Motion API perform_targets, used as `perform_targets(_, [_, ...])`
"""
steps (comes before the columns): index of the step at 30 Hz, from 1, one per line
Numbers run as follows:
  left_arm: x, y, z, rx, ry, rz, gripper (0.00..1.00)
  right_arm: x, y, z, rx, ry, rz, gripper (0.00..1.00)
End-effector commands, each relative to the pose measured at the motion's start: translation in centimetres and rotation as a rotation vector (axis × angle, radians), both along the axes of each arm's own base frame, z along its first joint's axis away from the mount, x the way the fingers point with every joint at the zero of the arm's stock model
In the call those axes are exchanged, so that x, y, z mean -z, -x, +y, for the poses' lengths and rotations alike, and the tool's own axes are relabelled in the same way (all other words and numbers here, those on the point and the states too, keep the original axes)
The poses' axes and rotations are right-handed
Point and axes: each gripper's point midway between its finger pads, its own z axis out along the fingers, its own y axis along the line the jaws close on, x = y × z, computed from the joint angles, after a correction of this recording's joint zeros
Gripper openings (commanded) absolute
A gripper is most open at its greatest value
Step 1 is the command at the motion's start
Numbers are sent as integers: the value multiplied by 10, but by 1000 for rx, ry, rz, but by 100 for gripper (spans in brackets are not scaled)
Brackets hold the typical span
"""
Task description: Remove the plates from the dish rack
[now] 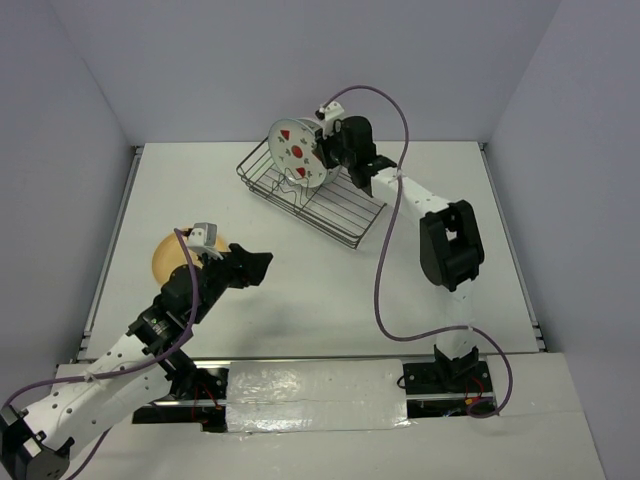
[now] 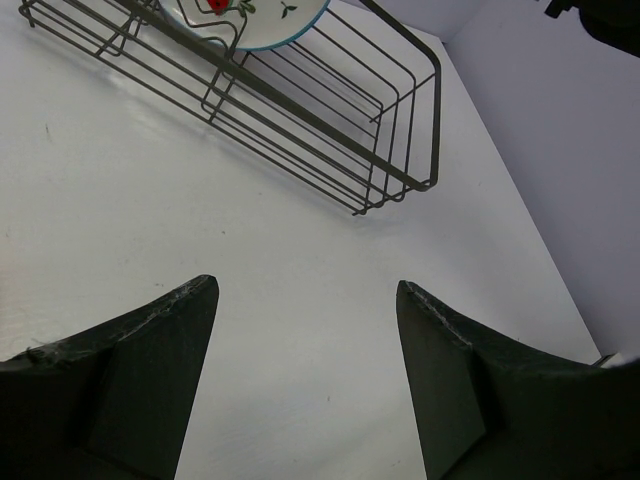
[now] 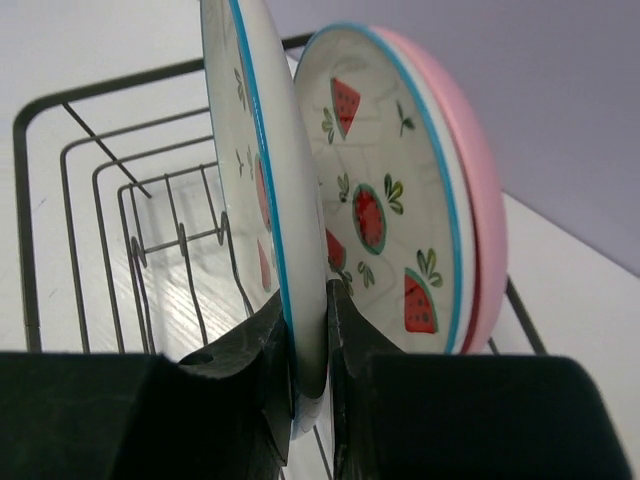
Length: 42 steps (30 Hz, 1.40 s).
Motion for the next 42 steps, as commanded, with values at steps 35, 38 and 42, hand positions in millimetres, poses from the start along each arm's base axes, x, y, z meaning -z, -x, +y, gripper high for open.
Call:
perform_targets(35, [-29,-4,48,-227,-10,-92,82,-33,322,21,127,-745,460,0])
perform_targets(38, [-30,-3,50,-232,-4,-99,82,-18,327,16,207,-770,481,0])
perform_targets(42, [-33,-1,52,-233,7,-111,81,-6,329,20,213,-813,520,0])
